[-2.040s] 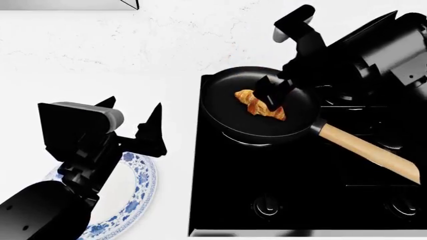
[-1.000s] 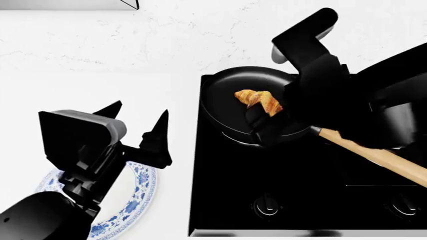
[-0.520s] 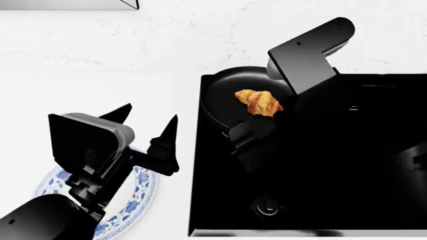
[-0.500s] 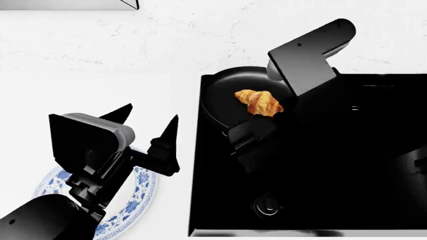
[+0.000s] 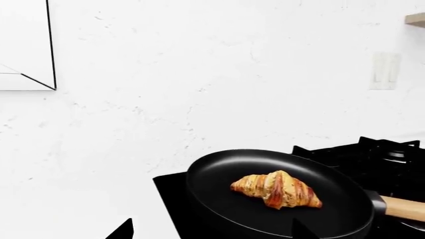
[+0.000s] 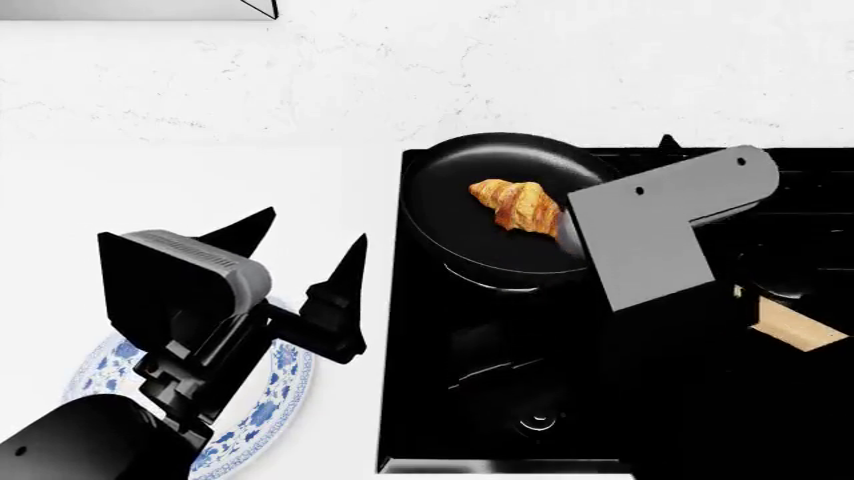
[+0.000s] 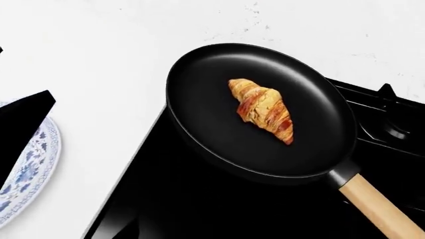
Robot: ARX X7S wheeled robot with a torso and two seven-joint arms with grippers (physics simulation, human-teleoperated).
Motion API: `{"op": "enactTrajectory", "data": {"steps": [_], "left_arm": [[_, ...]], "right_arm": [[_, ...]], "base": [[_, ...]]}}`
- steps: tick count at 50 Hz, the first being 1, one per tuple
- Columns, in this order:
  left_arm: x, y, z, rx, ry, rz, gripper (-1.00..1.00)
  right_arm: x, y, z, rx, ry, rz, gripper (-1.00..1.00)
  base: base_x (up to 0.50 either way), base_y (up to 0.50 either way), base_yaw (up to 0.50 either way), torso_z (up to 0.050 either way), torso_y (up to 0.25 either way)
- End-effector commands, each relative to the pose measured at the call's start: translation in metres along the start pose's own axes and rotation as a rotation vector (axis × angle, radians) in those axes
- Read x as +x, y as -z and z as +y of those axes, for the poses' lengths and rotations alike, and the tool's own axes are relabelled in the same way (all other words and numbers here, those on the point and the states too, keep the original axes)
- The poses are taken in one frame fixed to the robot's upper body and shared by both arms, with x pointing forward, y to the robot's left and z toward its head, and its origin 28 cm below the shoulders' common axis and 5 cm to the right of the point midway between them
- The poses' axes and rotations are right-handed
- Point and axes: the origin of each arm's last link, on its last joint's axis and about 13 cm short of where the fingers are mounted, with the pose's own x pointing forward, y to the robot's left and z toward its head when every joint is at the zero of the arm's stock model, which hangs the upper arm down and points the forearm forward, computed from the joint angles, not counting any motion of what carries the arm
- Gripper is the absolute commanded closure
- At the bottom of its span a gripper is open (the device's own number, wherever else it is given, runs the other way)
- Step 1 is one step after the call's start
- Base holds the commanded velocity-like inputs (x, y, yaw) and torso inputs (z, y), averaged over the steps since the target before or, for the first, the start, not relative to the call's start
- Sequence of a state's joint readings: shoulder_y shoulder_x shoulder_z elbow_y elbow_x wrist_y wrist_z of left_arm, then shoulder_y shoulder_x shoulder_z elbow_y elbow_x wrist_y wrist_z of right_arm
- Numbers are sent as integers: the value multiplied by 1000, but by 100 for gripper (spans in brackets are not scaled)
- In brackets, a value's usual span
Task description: Pick the croissant and place it on the pan. Then turn on the stove to warm the croissant.
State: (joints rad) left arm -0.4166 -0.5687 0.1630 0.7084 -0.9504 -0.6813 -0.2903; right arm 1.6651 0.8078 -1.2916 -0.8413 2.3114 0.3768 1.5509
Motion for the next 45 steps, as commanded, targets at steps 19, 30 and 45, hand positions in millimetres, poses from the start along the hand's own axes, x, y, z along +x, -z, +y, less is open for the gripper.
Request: {"op": "enactTrajectory", "data": {"steps": [19,30,45], "left_arm": [[8,7,6,-11,33,20,-100],[9,7,6,-14,32,21,-100],[11,9,4,-8,37,29,-100]], "right_arm": [[-3,35,8,177,77,17,-100],[0,45,12,164,65,90,-100],[1,50,12,184,59,119,-100]], "base": [[0,0,0,0,0],[0,0,0,0,0],[0,0,0,0,0]]}}
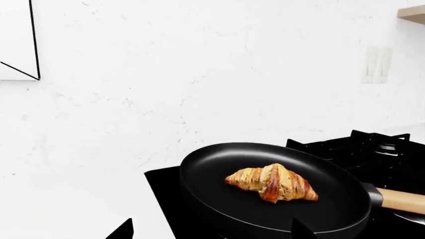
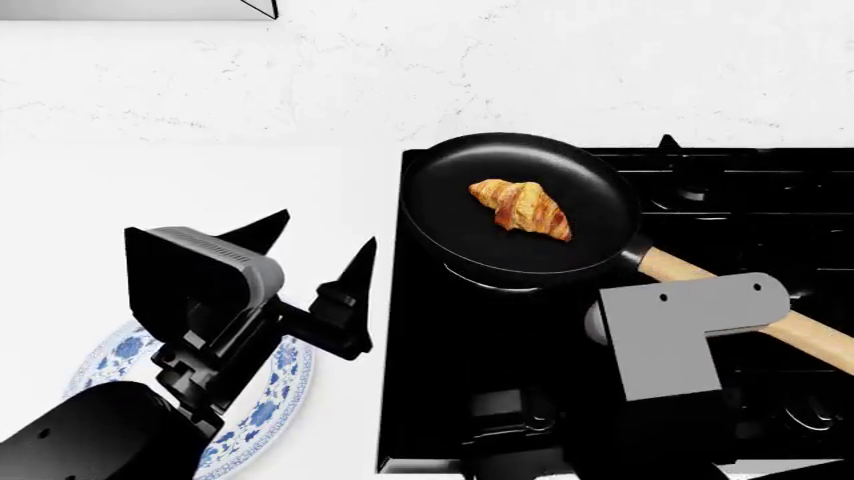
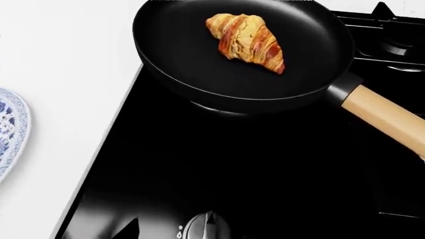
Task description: Pick the croissant and place it on the pan. Then turn on the stove to warm the croissant.
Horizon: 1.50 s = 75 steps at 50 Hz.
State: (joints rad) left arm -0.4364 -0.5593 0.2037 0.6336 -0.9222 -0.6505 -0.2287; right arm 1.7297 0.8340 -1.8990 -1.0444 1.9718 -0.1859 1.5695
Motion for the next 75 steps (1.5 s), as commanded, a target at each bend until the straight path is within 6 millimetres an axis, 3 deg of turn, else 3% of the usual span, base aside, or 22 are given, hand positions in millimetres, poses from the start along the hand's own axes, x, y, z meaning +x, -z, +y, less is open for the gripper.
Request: {"op": "enactTrajectory", "data": {"steps": [1,75], "left_arm": [[2,2,-1,4,5,7,-100],[14,13,5,9,-15,58,-100]], "right_arm": [[2,6,-1,18,-2,24,-100],[45,34,-13,115,-60,118,-100]], "base": [[0,0,0,0,0],[0,0,0,0,0]]}}
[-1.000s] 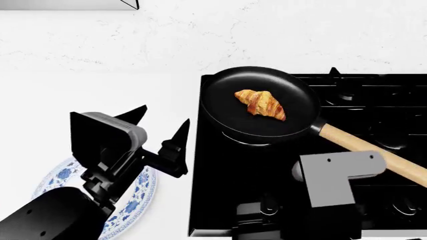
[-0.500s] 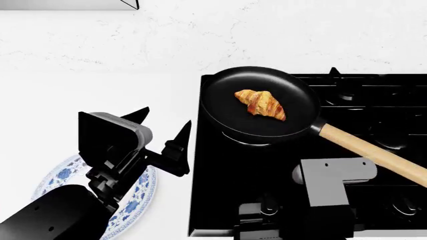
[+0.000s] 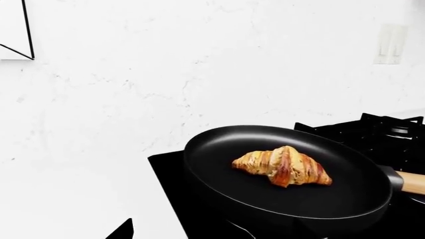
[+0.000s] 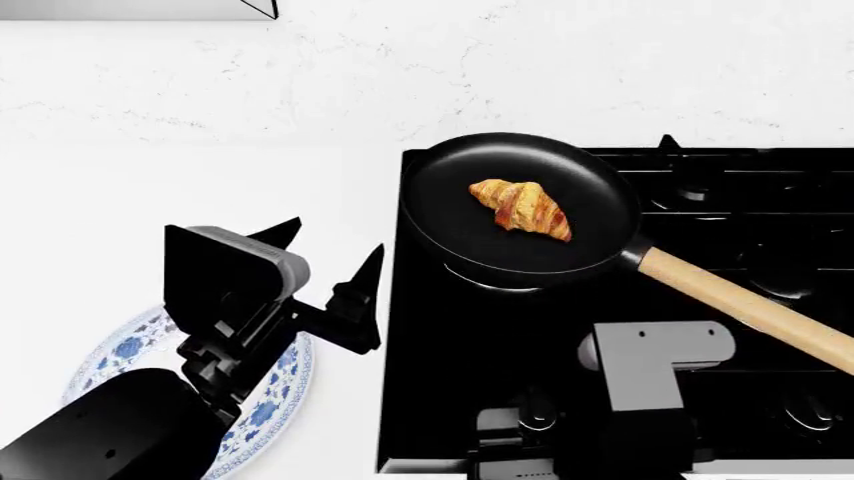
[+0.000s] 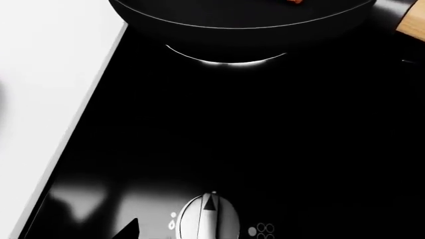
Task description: Pick the croissant and place it on the pan. Then turn on the stove to warm the croissant.
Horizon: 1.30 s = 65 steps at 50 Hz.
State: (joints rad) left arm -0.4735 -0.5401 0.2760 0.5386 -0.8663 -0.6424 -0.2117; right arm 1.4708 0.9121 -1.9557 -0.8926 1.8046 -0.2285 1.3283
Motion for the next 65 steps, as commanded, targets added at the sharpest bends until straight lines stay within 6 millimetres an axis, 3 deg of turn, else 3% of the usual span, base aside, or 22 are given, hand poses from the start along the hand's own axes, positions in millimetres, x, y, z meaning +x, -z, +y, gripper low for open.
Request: {"op": "enactTrajectory", "data": {"steps": [1,21,22,51,65], "left_arm": [[1,1,1,-3,-4,2,-100],[1,2,0,-2,-3,5,-100],[1,2,0,-2,-3,5,-100],[-1,1,0,-1,-4,5,-100],[-3,-4,-2,6,-16,-6,-100]], "right_arm": [[5,2,-2,3,-1,21,-100],[10,2,-2,-11,-23,35,-100],[10,2,-2,-12,-25,36,100],[8,6,-1,-16,-62,34,100],[9,9,-15,-49,-112,74,100]], "base": [[0,0,0,0,0],[0,0,0,0,0],[0,0,0,0,0],[0,0,0,0,0],[0,0,0,0,0]]}}
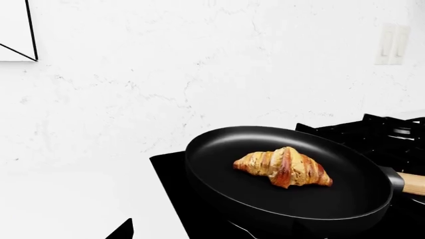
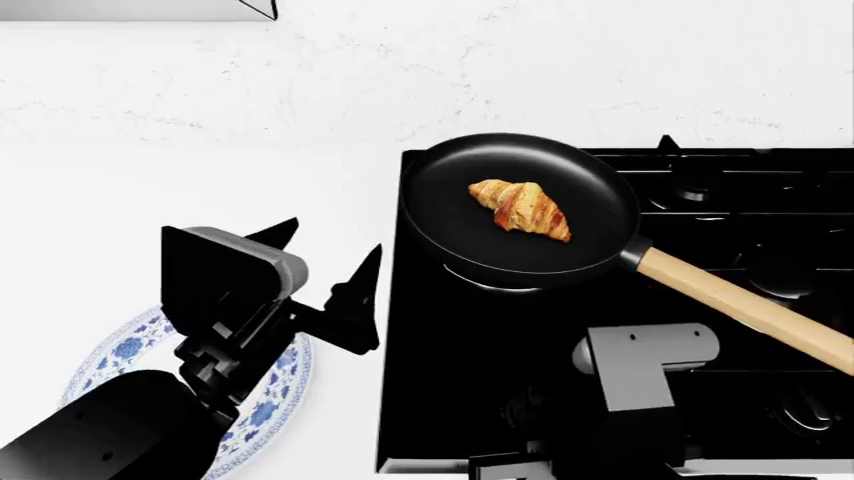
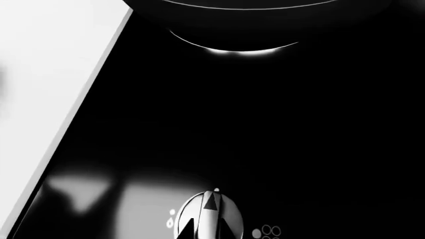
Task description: Pick the croissant and place it on the pan. Then turn on the stove to warm the croissant.
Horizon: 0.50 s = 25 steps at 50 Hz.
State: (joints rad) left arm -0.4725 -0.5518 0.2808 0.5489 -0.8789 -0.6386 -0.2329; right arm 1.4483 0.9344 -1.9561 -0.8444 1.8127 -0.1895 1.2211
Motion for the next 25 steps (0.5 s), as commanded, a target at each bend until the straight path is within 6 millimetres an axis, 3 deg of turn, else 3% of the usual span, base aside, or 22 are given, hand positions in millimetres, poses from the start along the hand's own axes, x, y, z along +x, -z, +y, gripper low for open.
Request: {"op": "enactTrajectory", "data": {"steps": [1,25], "left_arm": [[-2,-3,-1,5,-8,-6,-100],[-1,-3,0,5,-37,-6,-100]], "right_arm": [[-1,5,-9,-41,-74,49,100],[2,8,-35,-176,-187,196,100]], "base": [[0,0,0,0,0],[0,0,0,0,0]]}}
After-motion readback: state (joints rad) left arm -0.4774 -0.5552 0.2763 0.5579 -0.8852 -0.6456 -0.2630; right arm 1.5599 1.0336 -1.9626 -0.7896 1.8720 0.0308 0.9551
